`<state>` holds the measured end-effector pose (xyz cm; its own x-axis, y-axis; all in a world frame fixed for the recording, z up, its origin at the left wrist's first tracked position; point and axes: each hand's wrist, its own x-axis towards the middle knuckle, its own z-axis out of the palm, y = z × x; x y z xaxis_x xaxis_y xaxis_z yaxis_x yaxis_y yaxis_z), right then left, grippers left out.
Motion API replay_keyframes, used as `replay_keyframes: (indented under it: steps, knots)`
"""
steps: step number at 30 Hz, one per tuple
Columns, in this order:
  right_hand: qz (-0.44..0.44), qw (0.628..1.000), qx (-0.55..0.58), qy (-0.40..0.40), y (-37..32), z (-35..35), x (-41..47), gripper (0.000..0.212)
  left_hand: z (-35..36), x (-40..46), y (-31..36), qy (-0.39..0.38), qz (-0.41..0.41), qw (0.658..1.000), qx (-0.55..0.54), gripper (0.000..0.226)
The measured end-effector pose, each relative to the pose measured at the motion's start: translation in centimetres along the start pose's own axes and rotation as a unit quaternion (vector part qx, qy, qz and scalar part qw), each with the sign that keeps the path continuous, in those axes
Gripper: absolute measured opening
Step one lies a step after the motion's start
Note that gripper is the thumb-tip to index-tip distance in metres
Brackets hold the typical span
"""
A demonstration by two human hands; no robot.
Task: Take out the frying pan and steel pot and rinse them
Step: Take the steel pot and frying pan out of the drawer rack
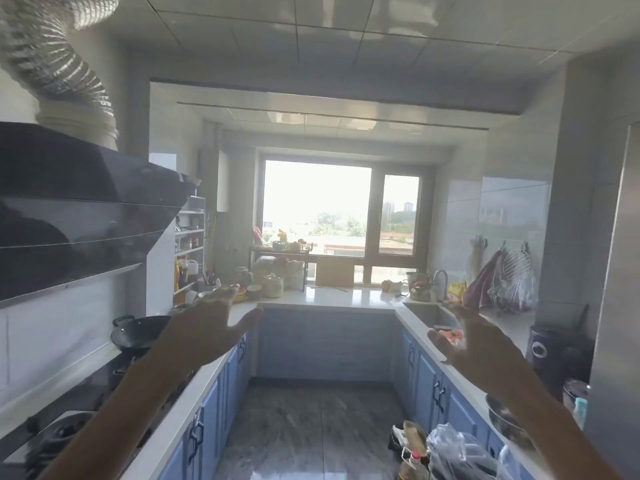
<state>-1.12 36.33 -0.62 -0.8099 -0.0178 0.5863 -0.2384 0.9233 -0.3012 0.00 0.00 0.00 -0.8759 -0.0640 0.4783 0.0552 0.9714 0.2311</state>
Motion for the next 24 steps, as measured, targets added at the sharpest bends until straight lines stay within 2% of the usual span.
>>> replay_keyframes:
  steps: [8, 11, 19, 24]
  knots:
    - [0.001, 1.000, 0.005, -0.013, 2.2, 0.0, 0.5, 0.060, 1.9, 1.7, 4.9, 0.003, 0.032, 0.999, 0.013, 0.084]
    - [0.002, 1.000, 0.023, -0.014, 5.2, -0.1, 1.1, 0.059, 3.7, 2.7, 7.7, -0.011, 0.010, 1.000, 0.009, 0.076]
    - [0.045, 0.997, 0.045, -0.054, 13.9, 4.4, 5.0, 0.061, 10.8, 7.8, 11.7, -0.047, 0.002, 0.999, 0.002, 0.089]
    - [0.059, 0.996, 0.062, -0.032, 17.8, 9.9, 11.1, 0.058, 17.6, 14.9, 12.4, -0.034, 0.010, 0.999, -0.023, 0.086]
